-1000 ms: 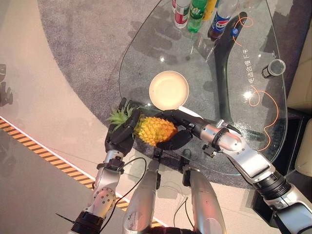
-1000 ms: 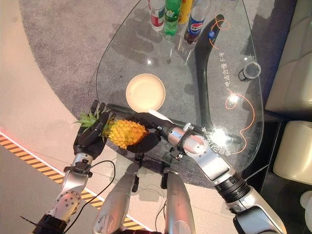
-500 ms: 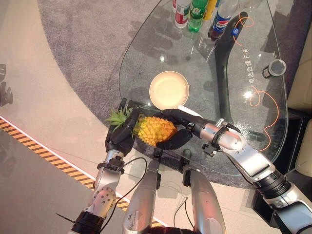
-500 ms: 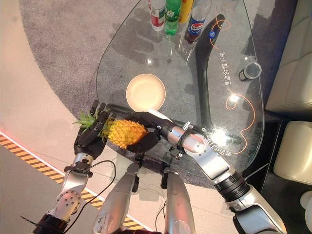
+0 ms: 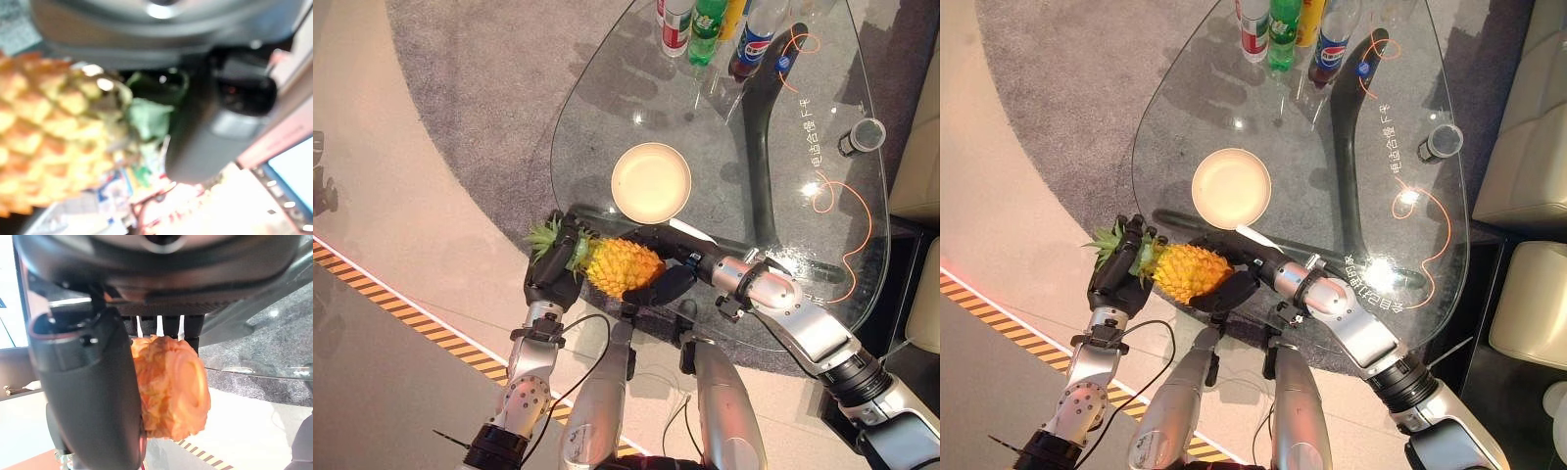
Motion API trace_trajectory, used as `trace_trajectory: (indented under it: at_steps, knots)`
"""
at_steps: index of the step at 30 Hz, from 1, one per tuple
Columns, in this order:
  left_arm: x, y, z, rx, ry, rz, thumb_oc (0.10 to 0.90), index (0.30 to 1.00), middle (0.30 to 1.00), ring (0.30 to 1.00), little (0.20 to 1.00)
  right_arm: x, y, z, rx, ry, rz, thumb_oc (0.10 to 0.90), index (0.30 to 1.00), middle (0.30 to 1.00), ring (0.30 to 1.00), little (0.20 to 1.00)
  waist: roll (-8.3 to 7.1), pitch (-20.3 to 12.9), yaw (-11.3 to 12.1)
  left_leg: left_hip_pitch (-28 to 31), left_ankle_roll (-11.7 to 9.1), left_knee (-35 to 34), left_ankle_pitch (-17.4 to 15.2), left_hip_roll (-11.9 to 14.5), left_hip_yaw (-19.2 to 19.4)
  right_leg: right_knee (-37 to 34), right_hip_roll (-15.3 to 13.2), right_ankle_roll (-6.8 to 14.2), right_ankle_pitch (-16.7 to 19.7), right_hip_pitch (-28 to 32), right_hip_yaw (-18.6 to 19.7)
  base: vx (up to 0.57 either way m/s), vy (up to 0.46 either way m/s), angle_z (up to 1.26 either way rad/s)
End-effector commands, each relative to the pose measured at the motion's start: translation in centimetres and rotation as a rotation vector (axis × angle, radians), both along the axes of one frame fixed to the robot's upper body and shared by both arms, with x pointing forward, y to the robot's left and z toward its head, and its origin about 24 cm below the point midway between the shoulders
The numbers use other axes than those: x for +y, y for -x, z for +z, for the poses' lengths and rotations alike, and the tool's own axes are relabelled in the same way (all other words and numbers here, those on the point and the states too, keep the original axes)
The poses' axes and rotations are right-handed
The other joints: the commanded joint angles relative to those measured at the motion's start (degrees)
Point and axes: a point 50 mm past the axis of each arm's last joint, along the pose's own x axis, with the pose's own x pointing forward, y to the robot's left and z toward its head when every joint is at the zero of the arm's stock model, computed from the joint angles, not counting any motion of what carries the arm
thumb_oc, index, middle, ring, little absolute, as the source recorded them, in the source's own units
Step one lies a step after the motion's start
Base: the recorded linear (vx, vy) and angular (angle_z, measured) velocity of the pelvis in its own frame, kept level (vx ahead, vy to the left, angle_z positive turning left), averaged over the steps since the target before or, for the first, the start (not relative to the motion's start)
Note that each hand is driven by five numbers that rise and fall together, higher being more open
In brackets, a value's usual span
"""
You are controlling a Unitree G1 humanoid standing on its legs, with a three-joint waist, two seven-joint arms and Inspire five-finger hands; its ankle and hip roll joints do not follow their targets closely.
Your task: Pick up the fruit to the plate
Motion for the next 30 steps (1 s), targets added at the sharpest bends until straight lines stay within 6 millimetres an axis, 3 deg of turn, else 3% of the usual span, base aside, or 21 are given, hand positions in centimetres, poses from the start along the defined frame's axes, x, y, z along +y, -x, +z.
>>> trace_trajectory:
  at_steps: [1,14,15,16,17,30]
  knots:
    - [-4.4,-0.2,7.8,-0.435,0.069,-0.214,0.1,0.3,0.3,0.3,0.2,8.2,5.5,3.0,-0.097,-0.229,0.484,0.1,0.3,0.3,0.3,0.2,-2.81,-1.48,-0.26,-0.02,1.23,7.07,-6.27,-3.33,0.96,-9.72,1.52,2.76,5.42,4.32,4.4,0.0,0.0,0.0]
    - [-4.2,-0.3,7.8,-0.438,0.092,-0.198,0.1,0.3,0.3,0.3,0.2,7.9,5.2,2.5,-0.075,-0.23,0.436,0.1,0.3,0.3,0.3,0.2,-2.78,-1.48,-0.66,0.11,1.37,7.6,-6.69,-3.38,1.6,-9.43,1.22,2.7,5.45,4.24,4.4,0.0,0.0,0.0]
    - [-4.1,-0.3,7.8,-0.437,0.093,-0.195,0.1,0.3,0.3,0.3,0.2,7.9,5.2,2.4,-0.075,-0.225,0.436,0.21,0.394,0.394,0.394,0.31,-2.8,-1.48,-0.67,0.2,1.35,7.57,-6.71,-3.36,1.72,-9.47,1.18,2.7,5.43,4.33,4.36,0.0,0.0,0.0]
    - [-4.2,-0.3,7.8,-0.437,0.094,-0.194,0.1,0.3,0.3,0.3,0.2,7.9,5.1,2.4,-0.077,-0.221,0.434,0.704,0.818,0.818,0.818,0.804,-2.8,-1.48,-0.68,0.26,1.36,7.51,-6.71,-3.35,1.78,-9.53,1.16,2.7,5.44,4.4,4.32,0.0,0.0,0.0]
    - [-4.2,-0.3,7.8,-0.437,0.098,-0.194,0.1,0.3,0.3,0.3,0.2,7.8,5.1,2.3,-0.071,-0.225,0.425,0.8,0.9,0.9,0.9,0.9,-2.77,-1.48,-0.71,0.4,1.38,7.41,-6.7,-3.34,1.83,-9.61,1.1,2.74,5.46,4.51,4.27,0.0,0.0,0.0]
    - [-3.7,-0.3,7.6,-0.432,0.097,-0.178,0.1,0.3,0.3,0.3,0.2,7.0,4.6,2.0,-0.073,-0.217,0.366,0.8,0.9,0.9,0.9,0.9,-2.96,-1.48,-0.75,0.93,1.55,7.48,-6.89,-3.38,2.13,-9.49,0.9,2.71,5.34,5.03,4.11,0.0,0.0,0.0]
